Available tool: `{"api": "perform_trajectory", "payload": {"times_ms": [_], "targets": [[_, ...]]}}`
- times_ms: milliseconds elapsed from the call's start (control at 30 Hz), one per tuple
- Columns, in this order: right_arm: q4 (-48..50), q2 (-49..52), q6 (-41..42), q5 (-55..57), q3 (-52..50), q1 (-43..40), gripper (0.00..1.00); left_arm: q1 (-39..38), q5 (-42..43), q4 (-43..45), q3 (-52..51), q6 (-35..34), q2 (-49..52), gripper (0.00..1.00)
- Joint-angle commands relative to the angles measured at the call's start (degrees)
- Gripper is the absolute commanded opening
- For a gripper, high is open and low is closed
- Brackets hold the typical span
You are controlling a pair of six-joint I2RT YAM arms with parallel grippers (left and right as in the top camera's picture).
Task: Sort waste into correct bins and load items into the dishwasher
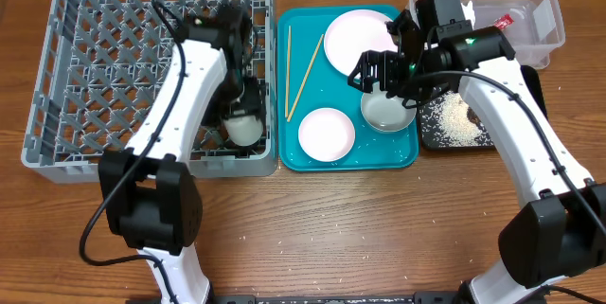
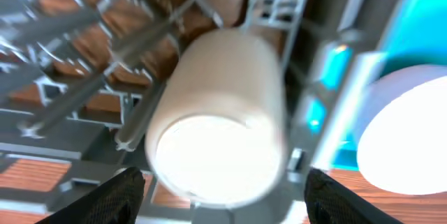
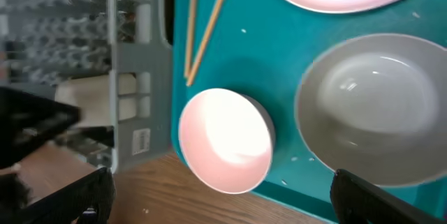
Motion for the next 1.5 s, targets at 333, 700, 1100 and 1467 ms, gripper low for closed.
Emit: {"api": "perform_trajectory", "payload": {"times_ms": [333,700,1100,1467], "targets": [[-2.3,0.8,14.2,12.2,-2.6,6.3,0.91,-1.4,0.3,-2.8,5.3,0.8,-4.7,0.78],[7.8,0.9,27.1,12.9,-15.4,8.9,0.67,-1.5,2.5,5.7,6.4,0.6,-6.4,0.77],[15.8,5.5,32.7,13.6,-21.1,12.5,0.39,-1.5,2.6,8.2,6.3,0.6,-6.3,0.76],[15.7,5.8,32.9,13.5,-21.1,12.5,0.04,-1.5,3.6,8.2,6.3,0.6,-6.3,0.77]]}}
